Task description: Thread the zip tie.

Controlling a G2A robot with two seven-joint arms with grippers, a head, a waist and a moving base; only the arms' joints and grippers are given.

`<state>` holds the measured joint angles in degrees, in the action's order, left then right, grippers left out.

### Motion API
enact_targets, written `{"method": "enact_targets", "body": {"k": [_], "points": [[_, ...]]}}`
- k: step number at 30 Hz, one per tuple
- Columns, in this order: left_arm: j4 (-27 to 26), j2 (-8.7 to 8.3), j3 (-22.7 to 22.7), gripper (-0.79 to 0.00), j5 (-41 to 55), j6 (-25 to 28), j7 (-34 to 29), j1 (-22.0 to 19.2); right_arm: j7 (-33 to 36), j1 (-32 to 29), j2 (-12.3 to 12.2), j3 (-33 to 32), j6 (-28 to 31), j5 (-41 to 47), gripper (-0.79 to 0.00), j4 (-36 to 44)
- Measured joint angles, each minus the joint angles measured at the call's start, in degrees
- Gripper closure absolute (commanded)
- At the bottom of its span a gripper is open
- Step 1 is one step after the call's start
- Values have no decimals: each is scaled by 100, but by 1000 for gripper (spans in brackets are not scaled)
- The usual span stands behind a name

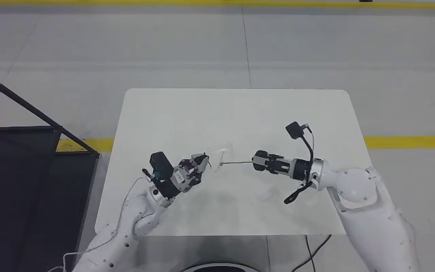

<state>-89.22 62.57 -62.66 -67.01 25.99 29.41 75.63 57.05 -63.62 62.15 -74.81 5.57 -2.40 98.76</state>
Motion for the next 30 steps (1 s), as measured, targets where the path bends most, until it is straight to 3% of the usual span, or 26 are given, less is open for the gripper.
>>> {"method": "enact_targets", "body": {"k": [13,30], "points": [[521,264,665,0,-1024,-1142,798,-316,-141,65,-16,128,-269,-41,0,194],[620,319,715,0,-1069,-1216,872,-345,-349,-144,-67,84,-413,-121,0,519]]}}
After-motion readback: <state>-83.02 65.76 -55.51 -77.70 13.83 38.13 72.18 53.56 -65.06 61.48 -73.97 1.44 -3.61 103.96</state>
